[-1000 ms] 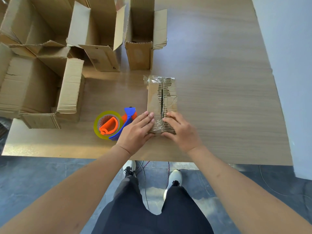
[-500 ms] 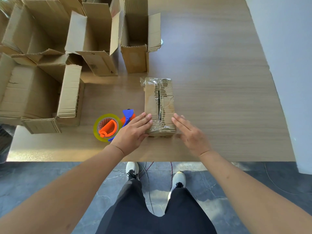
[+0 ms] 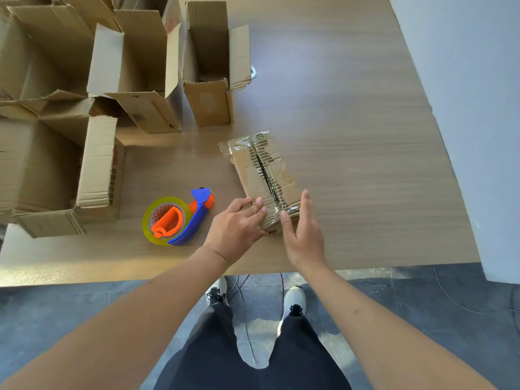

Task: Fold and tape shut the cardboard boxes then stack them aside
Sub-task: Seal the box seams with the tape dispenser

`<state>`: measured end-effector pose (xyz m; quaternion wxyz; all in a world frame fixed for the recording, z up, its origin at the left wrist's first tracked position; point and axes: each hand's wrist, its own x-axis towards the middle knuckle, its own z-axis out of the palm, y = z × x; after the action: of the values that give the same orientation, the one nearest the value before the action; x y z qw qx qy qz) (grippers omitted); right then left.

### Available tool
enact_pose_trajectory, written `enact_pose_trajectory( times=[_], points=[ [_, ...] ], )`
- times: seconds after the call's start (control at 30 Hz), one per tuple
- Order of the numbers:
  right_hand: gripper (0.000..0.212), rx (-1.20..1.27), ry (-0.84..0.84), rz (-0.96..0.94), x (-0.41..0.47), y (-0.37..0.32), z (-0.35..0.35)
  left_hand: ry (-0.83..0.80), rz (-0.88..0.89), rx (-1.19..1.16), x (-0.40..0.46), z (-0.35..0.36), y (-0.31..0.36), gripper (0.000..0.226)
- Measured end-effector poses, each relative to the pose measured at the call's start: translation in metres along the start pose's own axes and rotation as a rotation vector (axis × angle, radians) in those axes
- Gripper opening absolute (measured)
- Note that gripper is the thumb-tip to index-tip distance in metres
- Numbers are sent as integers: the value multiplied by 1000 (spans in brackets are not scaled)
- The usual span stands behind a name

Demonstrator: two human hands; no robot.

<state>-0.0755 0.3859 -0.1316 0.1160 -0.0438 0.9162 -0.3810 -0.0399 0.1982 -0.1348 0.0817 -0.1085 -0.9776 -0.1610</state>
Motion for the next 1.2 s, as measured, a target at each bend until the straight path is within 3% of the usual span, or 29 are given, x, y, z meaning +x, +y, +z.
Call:
enact_pose_trajectory(
  times=[0.17, 0.27, 0.43, 0.5, 0.57, 0.63, 0.7, 0.8, 0.87, 1.03, 1.2],
  points=[
    [71, 62, 78, 145, 10, -7, 7, -31, -47, -78, 1, 0, 4, 62],
    [72, 108, -20, 173, 28, -5, -4, -146, -9, -114, 6, -11, -5, 66],
    [72, 68, -238, 164, 45, 1, -43, -241, 243, -93, 27, -38, -26, 59],
    [67, -76, -217, 69, 49, 1, -53, -227, 146, -57, 35, -45, -28, 65],
    [62, -295, -95, -18, 46, -4, -58, -283, 29, 3, 37, -48, -35, 74],
    [62, -393, 32, -20, 37, -12, -53, -391, -36, 66, 36, -50, -41, 78],
    [60, -410, 32, 48, 26, -22, -41, -446, -61, 67, 32, -50, -42, 79],
    [95, -548, -136, 102, 25, -18, -23, -369, -82, 9, 21, -48, -37, 73],
    [103, -634, -190, 24, 34, -7, -22, -302, -69, 26, 15, -49, -38, 66],
    [87, -757, -388, -244, 68, -5, -44, -206, 14, 14, 15, -55, -44, 58],
    [82, -736, -440, -267, 87, -19, -48, -256, 18, -90, 20, -49, -61, 61]
  ],
)
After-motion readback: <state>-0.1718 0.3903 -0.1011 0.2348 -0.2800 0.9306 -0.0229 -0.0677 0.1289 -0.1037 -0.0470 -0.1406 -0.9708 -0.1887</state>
